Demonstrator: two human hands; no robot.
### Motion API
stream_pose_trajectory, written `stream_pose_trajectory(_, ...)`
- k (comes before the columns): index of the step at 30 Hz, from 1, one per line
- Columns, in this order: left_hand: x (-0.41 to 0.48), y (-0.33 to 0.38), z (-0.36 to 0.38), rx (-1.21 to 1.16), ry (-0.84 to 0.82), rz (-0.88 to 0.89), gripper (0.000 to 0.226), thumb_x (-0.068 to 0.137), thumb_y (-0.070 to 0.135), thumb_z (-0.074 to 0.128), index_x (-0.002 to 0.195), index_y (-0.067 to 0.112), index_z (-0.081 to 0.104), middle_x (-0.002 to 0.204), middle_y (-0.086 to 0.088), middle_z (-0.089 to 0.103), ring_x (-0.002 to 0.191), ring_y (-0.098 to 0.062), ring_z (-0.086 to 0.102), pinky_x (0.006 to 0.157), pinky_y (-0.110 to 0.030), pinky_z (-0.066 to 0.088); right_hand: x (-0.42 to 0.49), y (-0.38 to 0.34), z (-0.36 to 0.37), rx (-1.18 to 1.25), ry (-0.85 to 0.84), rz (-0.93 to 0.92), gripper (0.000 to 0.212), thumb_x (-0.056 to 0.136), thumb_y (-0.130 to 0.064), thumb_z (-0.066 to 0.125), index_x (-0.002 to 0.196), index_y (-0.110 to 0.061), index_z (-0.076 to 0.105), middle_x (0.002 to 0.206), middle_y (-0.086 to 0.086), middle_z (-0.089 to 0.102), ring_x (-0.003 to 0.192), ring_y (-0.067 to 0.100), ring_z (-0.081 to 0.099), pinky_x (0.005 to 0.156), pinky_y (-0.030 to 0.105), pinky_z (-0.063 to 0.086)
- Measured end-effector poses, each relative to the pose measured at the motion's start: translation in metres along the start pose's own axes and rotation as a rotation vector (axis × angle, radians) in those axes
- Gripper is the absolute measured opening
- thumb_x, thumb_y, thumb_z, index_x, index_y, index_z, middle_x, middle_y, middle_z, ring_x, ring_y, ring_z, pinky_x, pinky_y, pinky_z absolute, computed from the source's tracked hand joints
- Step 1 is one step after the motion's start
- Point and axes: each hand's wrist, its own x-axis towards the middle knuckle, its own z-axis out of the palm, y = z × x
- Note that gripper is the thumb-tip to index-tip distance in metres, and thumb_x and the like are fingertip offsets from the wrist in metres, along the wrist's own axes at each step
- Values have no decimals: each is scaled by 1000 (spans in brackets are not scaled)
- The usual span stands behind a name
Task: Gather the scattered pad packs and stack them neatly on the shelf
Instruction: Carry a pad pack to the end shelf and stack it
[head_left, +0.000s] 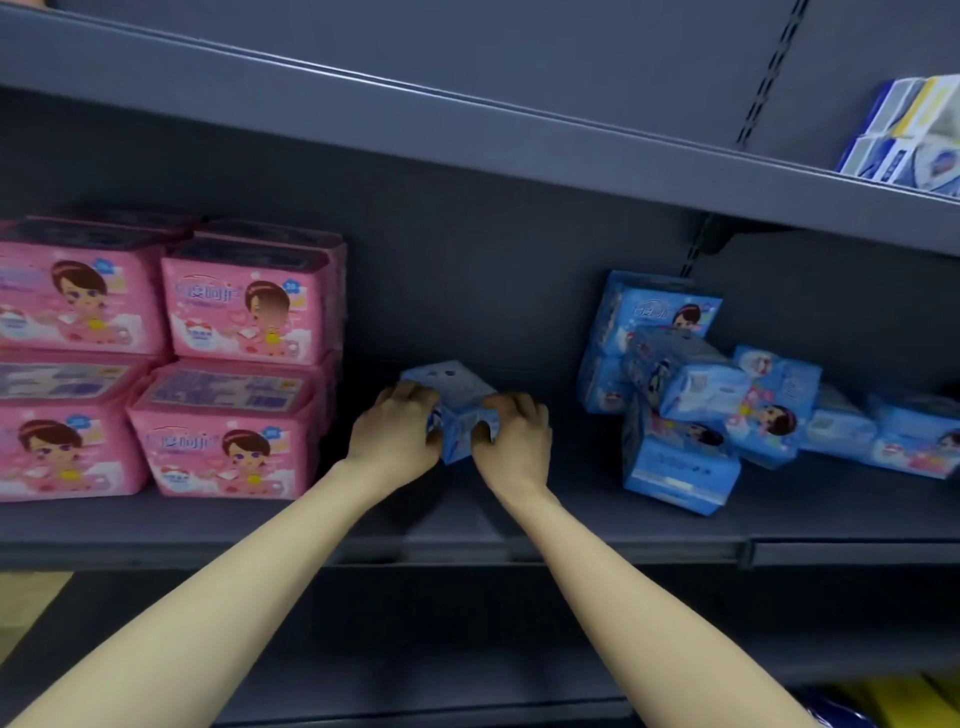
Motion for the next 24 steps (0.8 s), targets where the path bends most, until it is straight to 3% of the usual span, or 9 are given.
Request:
stream_pose_trajectory(4, 16, 2, 12, -65, -31, -95, 48, 87, 25, 55, 132, 14, 45, 135, -9, 41, 122, -27, 43, 89, -36, 45, 11, 16, -6, 12, -33, 5, 34, 88, -16, 54, 121, -12, 57, 128, 8, 50, 118, 28, 40, 94, 35, 36)
stream_pose_trajectory(9, 33, 5, 21, -265, -89, -245, 73, 80, 27, 63, 144, 18, 29, 145, -11, 32, 131, -27, 34, 101, -36, 37, 30, 23, -6, 58, -179, -5, 43, 88, -31, 57, 127, -17, 49, 132, 7, 39, 120, 28, 36, 100, 41, 37)
stream_pose_trajectory(14, 43, 5, 28, -330, -72, -260, 84, 75, 33, 73, 144, 22, 27, 145, -8, 32, 134, -24, 29, 104, -30, 32, 44, 27, -5, 121, -304, -40, 50, 84, -39, 62, 127, -18, 48, 132, 7, 37, 120, 28, 36, 100, 38, 38)
stream_pose_trajectory(17, 49, 3, 26, -359, -130, -291, 107, 67, 39, 80, 149, 17, 15, 152, -7, 22, 140, -23, 19, 111, -32, 24, 49, 31, -7, 106, -351, -57, 59, 81, -45, 65, 131, -21, 45, 133, 6, 34, 122, 28, 33, 103, 40, 37)
stream_pose_trajectory(19, 53, -1, 25, -392, -158, -318, 113, 66, 32, 83, 150, 15, 9, 154, -8, 18, 141, -22, 18, 112, -30, 21, 53, 32, -10, 107, -380, -49, 56, 83, -40, 65, 131, -21, 44, 136, 8, 31, 125, 30, 31, 104, 39, 35)
stream_pose_trajectory(24, 61, -5, 26, -344, -131, -313, 101, 66, 20, 83, 147, 15, 22, 145, -14, 32, 132, -26, 33, 104, -26, 29, 56, 34, -14, 87, -412, -5, 51, 89, -14, 52, 137, -19, 38, 140, 11, 24, 123, 38, 35, 104, 35, 33)
